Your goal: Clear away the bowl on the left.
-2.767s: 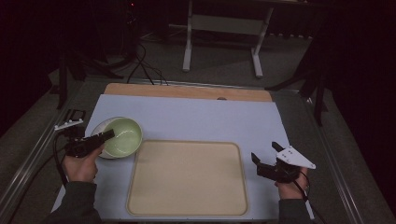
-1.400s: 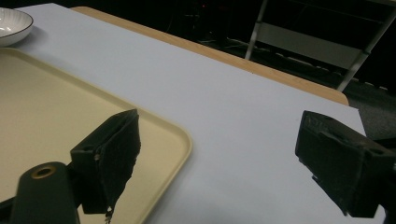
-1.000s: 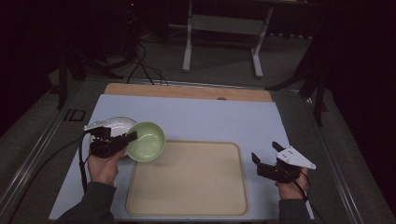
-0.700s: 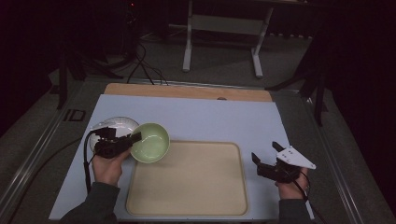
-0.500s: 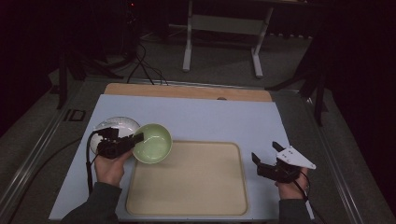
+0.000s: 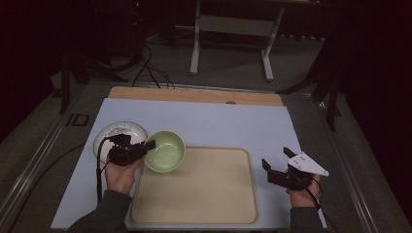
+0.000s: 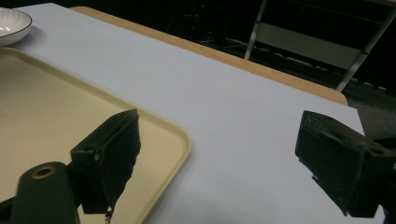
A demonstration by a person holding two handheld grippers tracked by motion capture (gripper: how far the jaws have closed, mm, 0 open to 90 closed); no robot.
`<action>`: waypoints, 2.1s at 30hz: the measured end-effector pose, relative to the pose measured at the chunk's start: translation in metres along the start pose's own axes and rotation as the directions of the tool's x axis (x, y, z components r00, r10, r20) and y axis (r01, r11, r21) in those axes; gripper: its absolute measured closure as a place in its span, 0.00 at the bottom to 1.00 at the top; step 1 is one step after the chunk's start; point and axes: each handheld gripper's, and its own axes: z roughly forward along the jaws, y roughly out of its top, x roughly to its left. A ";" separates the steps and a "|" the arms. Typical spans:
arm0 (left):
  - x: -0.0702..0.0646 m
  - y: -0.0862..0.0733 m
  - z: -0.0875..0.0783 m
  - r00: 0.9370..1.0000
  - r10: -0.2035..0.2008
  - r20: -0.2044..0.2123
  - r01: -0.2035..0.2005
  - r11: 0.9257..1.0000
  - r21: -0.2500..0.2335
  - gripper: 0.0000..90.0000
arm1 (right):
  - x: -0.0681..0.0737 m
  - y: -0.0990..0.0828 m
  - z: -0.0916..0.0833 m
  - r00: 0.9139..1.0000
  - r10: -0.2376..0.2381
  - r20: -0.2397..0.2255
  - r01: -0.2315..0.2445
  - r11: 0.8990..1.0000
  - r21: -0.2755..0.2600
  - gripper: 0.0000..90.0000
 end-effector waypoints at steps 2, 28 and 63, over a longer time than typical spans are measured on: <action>-0.002 -0.001 0.002 1.000 0.005 0.003 -0.005 1.000 0.004 0.90 | 0.000 0.000 0.000 1.000 0.000 0.000 0.000 1.000 0.000 0.15; -0.018 -0.009 0.019 0.999 0.045 0.027 -0.046 0.998 0.052 0.90 | 0.000 0.000 -0.001 1.000 0.000 0.001 0.000 1.000 -0.001 0.15; -0.036 -0.023 0.039 0.993 0.106 0.051 -0.111 0.986 0.123 0.90 | 0.000 0.000 -0.001 1.000 -0.001 -0.002 0.001 1.000 -0.002 0.15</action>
